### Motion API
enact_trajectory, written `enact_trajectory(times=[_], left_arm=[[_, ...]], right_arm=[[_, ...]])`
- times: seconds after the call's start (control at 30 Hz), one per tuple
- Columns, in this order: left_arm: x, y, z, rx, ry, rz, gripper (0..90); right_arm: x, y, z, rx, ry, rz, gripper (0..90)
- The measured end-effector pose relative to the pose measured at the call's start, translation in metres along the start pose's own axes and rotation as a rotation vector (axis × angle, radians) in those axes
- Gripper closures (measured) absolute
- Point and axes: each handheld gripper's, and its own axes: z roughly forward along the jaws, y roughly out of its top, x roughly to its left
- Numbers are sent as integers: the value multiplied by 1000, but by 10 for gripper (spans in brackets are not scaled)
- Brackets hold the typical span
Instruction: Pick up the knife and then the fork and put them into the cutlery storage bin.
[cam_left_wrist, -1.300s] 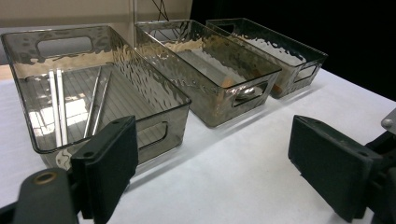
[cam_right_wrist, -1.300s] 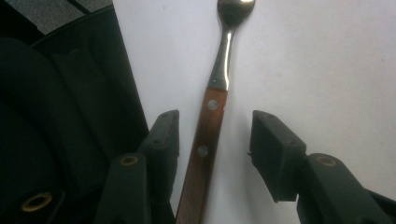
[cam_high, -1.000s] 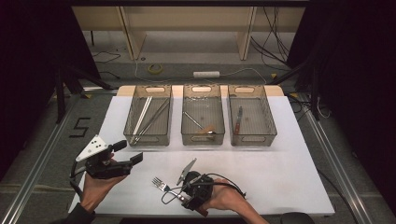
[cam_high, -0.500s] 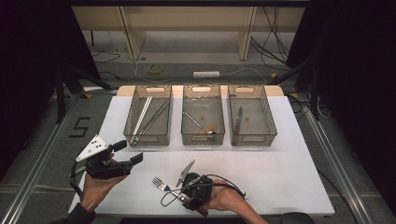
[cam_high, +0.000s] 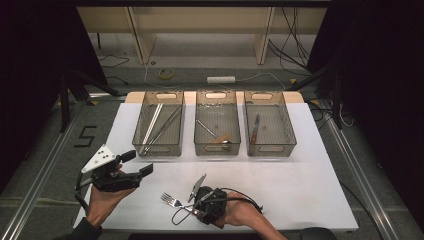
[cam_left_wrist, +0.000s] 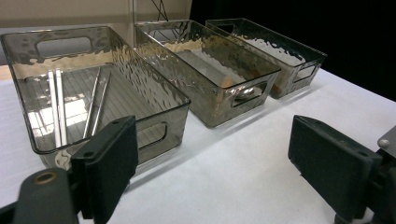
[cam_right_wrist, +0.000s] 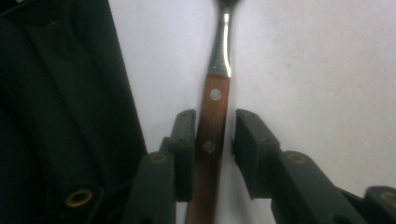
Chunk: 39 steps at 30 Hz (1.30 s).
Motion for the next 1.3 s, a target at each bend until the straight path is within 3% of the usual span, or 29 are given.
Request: enact_trajectory(times=[0.17,0.73,0.93,1.3], left_arm=[[0,0,0,0,0,0,157],[-1,0,1,4,-2,4,157],[0,0,0,2,-1,3,157],[0,0,0,1,-2,-4,157]], right_arm=[[-2,0,0,5,-5,-11,748],[-2,1,0,7,-14,-40,773],[-6,1,-3,6,-2,-25,775],[-23,-7,-21,-63,6,27,776]])
